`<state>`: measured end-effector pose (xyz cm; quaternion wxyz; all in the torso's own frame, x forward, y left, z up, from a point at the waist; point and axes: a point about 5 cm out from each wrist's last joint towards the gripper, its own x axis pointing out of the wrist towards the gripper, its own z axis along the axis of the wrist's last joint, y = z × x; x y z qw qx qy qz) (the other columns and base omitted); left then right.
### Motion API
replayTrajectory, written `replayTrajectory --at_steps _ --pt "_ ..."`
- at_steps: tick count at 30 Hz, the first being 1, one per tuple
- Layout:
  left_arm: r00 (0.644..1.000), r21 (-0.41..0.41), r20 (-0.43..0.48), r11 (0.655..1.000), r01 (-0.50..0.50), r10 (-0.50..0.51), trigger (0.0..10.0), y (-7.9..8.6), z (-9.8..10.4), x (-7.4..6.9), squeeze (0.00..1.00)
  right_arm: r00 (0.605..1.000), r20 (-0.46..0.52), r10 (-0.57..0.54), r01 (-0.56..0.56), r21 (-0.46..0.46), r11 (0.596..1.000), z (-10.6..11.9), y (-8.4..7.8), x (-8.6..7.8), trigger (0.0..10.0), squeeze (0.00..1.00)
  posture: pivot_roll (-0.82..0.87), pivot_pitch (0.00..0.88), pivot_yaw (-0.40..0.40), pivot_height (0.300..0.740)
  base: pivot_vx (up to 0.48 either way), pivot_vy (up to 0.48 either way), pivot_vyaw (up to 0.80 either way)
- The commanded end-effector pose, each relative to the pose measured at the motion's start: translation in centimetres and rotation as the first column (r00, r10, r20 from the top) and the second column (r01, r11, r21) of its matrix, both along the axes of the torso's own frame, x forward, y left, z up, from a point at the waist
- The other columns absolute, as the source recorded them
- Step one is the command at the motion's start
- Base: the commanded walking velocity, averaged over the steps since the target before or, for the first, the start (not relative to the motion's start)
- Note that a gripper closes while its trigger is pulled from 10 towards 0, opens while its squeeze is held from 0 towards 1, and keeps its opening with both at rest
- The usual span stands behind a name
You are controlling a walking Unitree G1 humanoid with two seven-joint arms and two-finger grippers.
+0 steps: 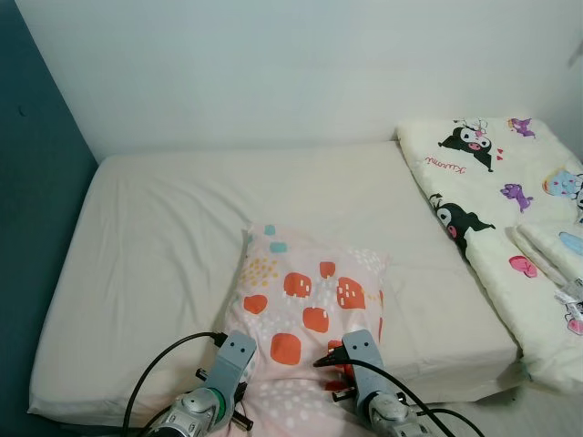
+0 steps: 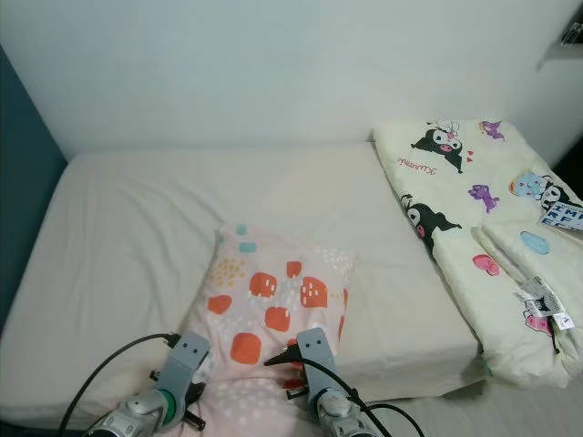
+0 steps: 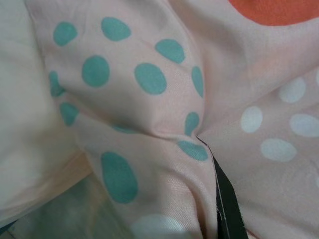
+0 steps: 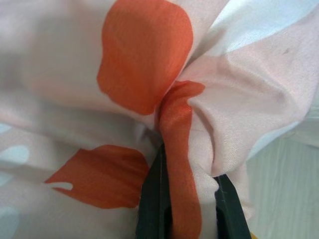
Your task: Clean up the room
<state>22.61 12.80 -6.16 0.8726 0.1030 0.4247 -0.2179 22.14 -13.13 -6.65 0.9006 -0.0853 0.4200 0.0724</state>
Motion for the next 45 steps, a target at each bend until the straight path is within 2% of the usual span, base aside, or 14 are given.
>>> replayTrajectory --at_steps 1,6,11,45 --pt "0.998 0.047 -0.060 0.999 0.003 0.000 10.0 1.3 -0.8 -1.1 0.00 0.997 -0.075 -0.024 0.024 0.002 1.000 -1.0 -0.1 -1.6 10.0 0.00 0.04 0.000 0.066 0.740 0.000 0.000 0.00" --pt "0.999 0.052 -0.045 0.999 -0.012 0.014 10.0 1.8 -0.5 -0.7 0.00 0.995 -0.079 -0.062 0.064 0.020 0.998 -1.1 -0.1 -1.7 10.0 0.00 0.04 0.013 0.078 0.740 0.000 0.000 0.00" --pt "0.999 0.041 -0.042 0.999 -0.018 0.019 10.0 1.4 -0.4 -0.5 0.00 0.991 -0.079 -0.108 0.110 0.026 0.994 -1.0 -0.7 -1.6 10.0 0.00 0.05 0.027 0.061 0.740 0.000 0.000 0.00" --pt "0.997 0.013 -0.070 1.000 -0.018 0.019 10.0 -0.1 -0.7 -1.0 0.00 0.995 -0.078 -0.065 0.064 -0.014 0.998 -1.1 -1.8 -1.8 10.0 0.00 0.03 0.054 0.029 0.740 0.000 0.000 0.00"
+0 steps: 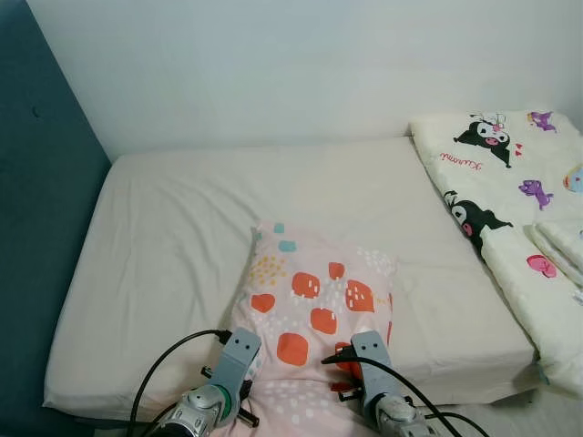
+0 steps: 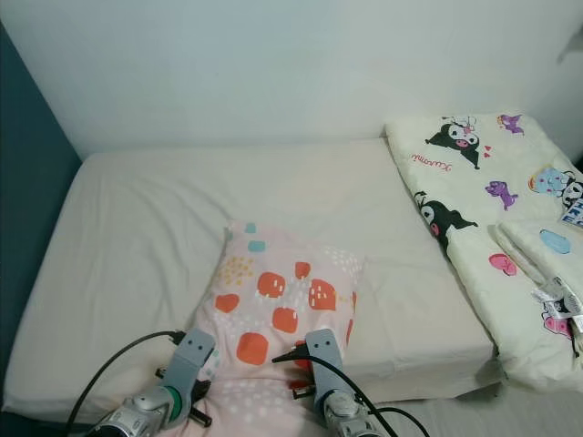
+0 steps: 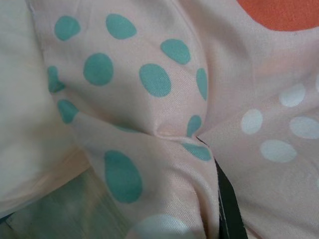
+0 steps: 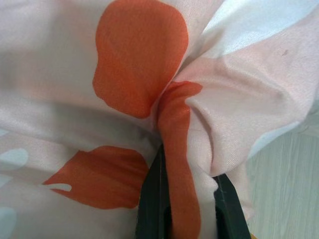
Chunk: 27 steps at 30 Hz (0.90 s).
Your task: Clean up the room
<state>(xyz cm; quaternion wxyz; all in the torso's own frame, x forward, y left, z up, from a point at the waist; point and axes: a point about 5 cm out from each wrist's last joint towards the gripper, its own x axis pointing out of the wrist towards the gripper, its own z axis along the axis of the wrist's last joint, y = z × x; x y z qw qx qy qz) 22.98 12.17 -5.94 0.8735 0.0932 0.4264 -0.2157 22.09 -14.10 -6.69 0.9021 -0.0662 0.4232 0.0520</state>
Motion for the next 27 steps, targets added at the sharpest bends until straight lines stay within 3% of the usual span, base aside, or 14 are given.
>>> replayTrajectory --at_steps 1,27 --pt "0.998 0.027 -0.064 1.000 -0.004 0.006 10.0 0.51 -0.95 -1.40 0.00 0.997 -0.075 -0.011 0.009 -0.027 1.000 -1.08 -0.85 -1.77 10.0 0.00 0.03 0.054 0.029 0.740 0.000 0.000 0.00" --pt "0.998 0.032 -0.060 0.999 -0.005 0.007 10.0 0.69 -0.88 -1.26 0.00 0.997 -0.080 -0.021 0.020 -0.014 1.000 -1.07 -0.85 -1.75 10.0 0.00 0.03 0.055 0.030 0.740 0.000 0.000 0.00"
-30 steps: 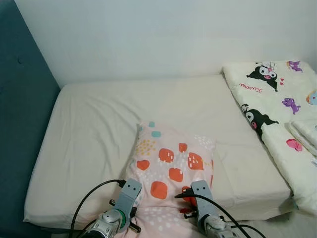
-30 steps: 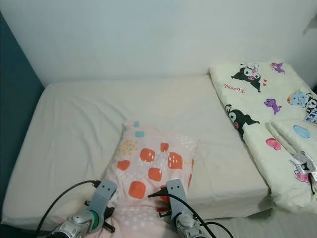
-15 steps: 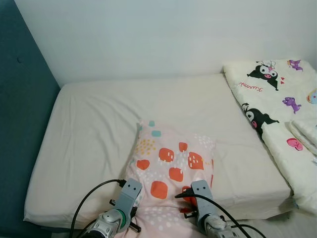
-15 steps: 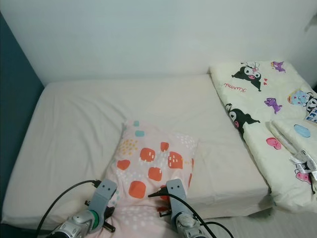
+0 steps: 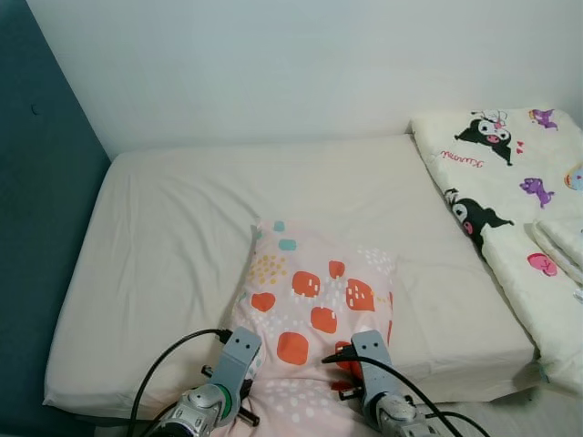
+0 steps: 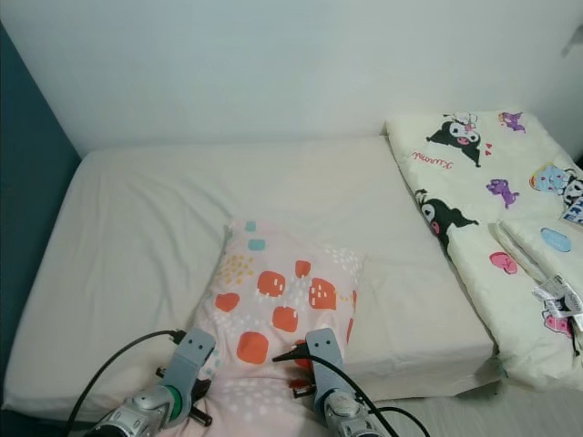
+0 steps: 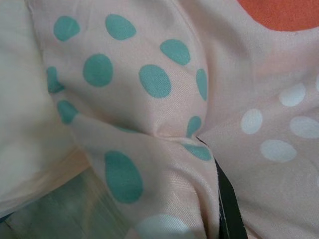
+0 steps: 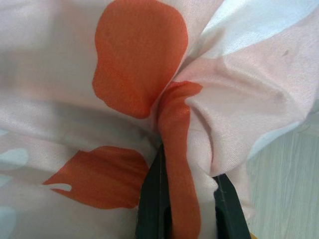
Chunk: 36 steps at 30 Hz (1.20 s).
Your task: Clean up the room
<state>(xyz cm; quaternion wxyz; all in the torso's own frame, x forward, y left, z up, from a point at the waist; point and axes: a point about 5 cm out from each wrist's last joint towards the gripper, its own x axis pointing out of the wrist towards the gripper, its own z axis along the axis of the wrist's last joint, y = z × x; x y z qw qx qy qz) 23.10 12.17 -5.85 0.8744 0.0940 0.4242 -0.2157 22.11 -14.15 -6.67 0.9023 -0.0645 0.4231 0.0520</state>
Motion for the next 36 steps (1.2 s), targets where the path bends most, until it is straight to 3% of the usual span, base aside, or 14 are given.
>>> replayTrajectory --at_steps 1,26,36 --pt "0.998 0.032 -0.065 0.999 -0.007 0.009 10.0 0.69 -0.96 -1.37 0.00 0.997 -0.078 -0.019 0.018 -0.016 1.000 -1.04 -0.78 -1.68 10.0 0.00 0.03 0.054 0.030 0.740 0.000 0.000 0.00" --pt "0.998 0.033 -0.070 0.999 -0.009 0.011 10.0 0.70 -1.12 -1.65 0.00 0.996 -0.083 -0.017 0.016 -0.014 1.000 -1.14 -0.81 -1.88 10.0 0.00 0.03 0.057 0.029 0.740 0.000 0.000 0.00" --pt "0.991 -0.019 -0.025 0.991 -0.129 0.129 10.0 1.16 -0.71 -0.99 0.00 0.996 -0.083 -0.015 0.014 -0.015 1.000 -1.17 -0.83 -1.93 10.0 0.00 0.03 0.060 0.028 0.740 0.000 0.000 0.00"
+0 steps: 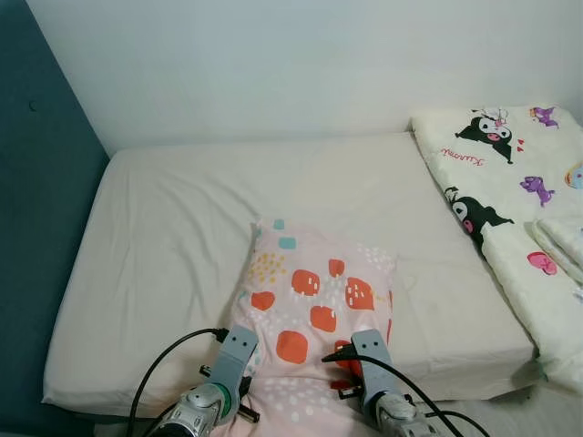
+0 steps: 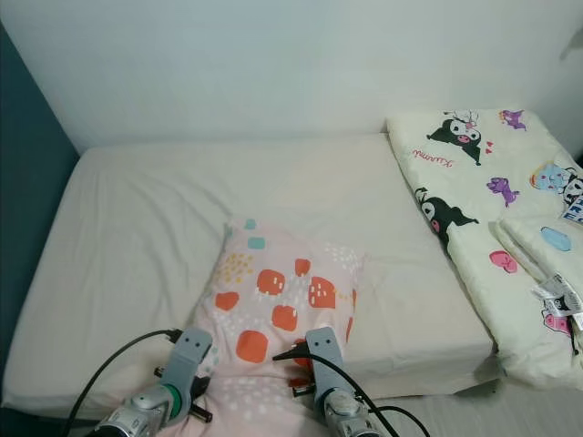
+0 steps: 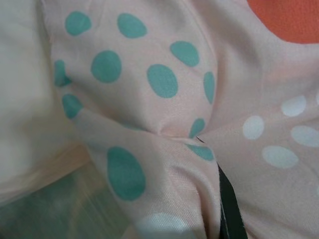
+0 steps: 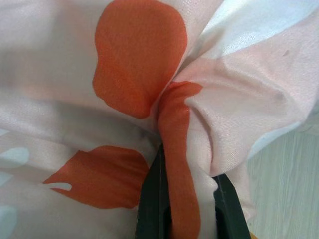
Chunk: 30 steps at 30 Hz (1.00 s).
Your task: Clean up the room
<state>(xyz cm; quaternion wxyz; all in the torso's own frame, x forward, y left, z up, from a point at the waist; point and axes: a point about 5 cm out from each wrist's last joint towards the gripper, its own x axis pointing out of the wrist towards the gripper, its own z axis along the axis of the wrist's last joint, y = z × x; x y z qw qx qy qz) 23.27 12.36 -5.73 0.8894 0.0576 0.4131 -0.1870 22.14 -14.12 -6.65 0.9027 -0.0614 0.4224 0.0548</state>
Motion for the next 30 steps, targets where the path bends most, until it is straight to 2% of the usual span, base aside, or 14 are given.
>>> replayTrajectory --at_steps 1,14,18,20,30 --pt "0.998 0.025 -0.047 0.999 -0.043 0.044 10.0 0.96 -0.83 -1.16 0.00 0.996 -0.084 -0.018 0.016 -0.023 1.000 -1.19 -0.86 -1.96 10.0 0.00 0.03 0.060 0.028 0.740 0.000 0.000 0.00" --pt "0.995 0.022 -0.075 0.997 -0.068 0.070 10.0 1.22 -0.99 -1.34 0.00 0.996 -0.087 -0.013 0.011 -0.027 1.000 -1.26 -0.88 -2.09 10.0 0.00 0.03 0.059 0.029 0.740 0.000 0.000 0.00" --pt "0.998 0.029 -0.049 0.999 0.045 -0.043 10.0 0.34 -0.83 -1.26 0.00 0.996 -0.088 -0.015 0.012 -0.027 1.000 -1.29 -0.91 -2.15 10.0 0.00 0.03 0.060 0.028 0.740 0.000 0.000 0.00" --pt "0.998 0.038 -0.046 0.998 0.051 -0.049 10.0 0.30 -0.81 -1.21 0.00 0.996 -0.088 -0.014 0.012 -0.027 1.000 -1.28 -0.90 -2.13 10.0 0.00 0.03 0.061 0.028 0.740 0.000 0.000 0.00" --pt "0.996 -0.003 -0.086 0.999 -0.038 0.038 10.0 0.86 -1.09 -1.60 0.00 0.996 -0.087 -0.015 0.013 -0.024 1.000 -1.28 -0.86 -2.15 10.0 0.00 0.03 0.060 0.029 0.740 0.000 0.000 0.00"
